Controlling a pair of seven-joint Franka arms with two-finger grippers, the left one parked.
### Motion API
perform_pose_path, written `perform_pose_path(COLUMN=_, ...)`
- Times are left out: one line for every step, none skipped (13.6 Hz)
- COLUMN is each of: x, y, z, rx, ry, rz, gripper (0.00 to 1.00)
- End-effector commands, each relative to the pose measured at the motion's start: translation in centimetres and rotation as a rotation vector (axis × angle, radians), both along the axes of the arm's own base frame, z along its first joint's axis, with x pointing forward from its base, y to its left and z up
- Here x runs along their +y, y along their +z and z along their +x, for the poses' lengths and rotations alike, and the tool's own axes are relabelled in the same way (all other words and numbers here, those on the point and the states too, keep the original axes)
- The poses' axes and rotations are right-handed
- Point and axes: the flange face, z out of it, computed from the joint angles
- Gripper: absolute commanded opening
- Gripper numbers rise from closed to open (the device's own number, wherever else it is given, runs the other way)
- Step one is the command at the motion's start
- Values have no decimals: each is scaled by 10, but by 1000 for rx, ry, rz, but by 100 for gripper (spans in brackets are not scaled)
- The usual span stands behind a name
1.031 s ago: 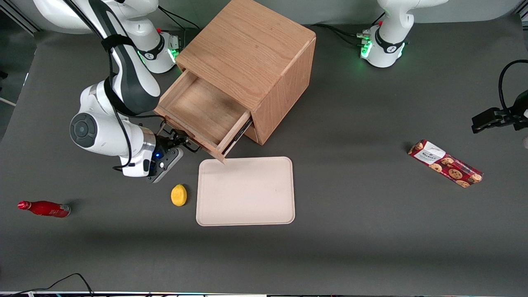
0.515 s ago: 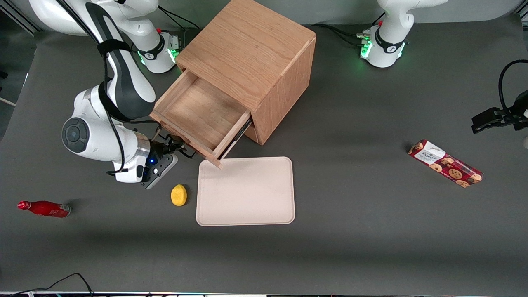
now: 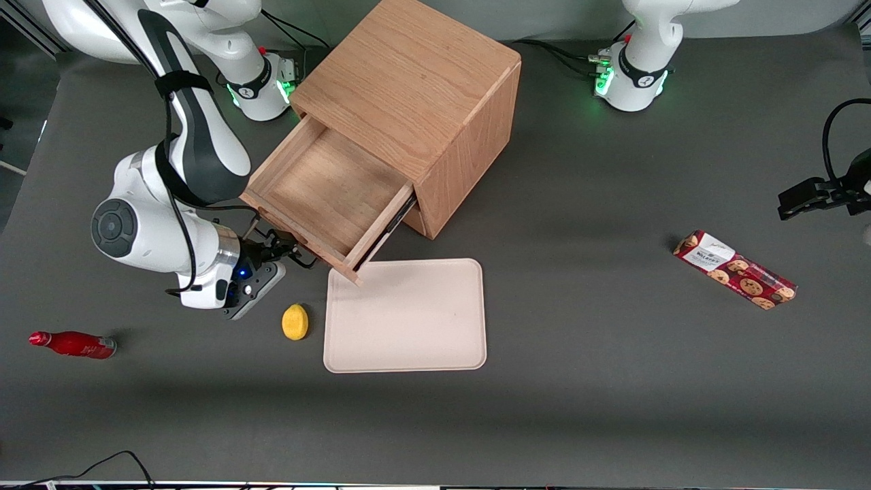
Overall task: Open upper drawer
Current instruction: 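Pull the handle outward with the right gripper, sliding the drawer open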
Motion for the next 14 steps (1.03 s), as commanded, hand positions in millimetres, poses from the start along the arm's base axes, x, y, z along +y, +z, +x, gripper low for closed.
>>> perform_pose_path(x=-7, y=1, z=11, rx=-24, ry=30, rz=-10, gripper=100)
perform_pose_path(x=-11, y=1, z=13, rx=-25, ry=27, rz=-12, gripper=100)
perform_pose_path(x=-15, y=-2, z=15, rx=-23, ry=22, rz=-16, gripper=100)
perform_pose_path(x=-16, y=0, z=18, rx=-30, ry=23, rz=-15, gripper=100)
perform_pose_path(x=-17, y=-2, z=19, rx=-28, ry=25, rz=-16, gripper=100)
perform_pose_path(x=-18, y=-1, z=20, rx=-31, ry=23, rz=-16, gripper=100)
perform_pose_path(x=-18, y=-1, z=21, rx=-33, ry=22, rz=-17, gripper=100)
perform_pose_path(x=-18, y=0, z=22, rx=-34, ry=22, rz=-17, gripper=100)
perform_pose_path(x=-19, y=-2, z=23, rx=-33, ry=21, rz=-17, gripper=100)
perform_pose_path(x=-22, y=-2, z=25, rx=-36, ry=15, rz=-19, gripper=100)
perform_pose_path(x=-24, y=-3, z=27, rx=-36, ry=13, rz=-21, gripper=100)
perform_pose_path(x=-23, y=-2, z=27, rx=-38, ry=12, rz=-21, gripper=100)
perform_pose_path(x=-23, y=-2, z=27, rx=-38, ry=12, rz=-21, gripper=100)
perform_pose_path(x=-23, y=-1, z=28, rx=-41, ry=12, rz=-19, gripper=100)
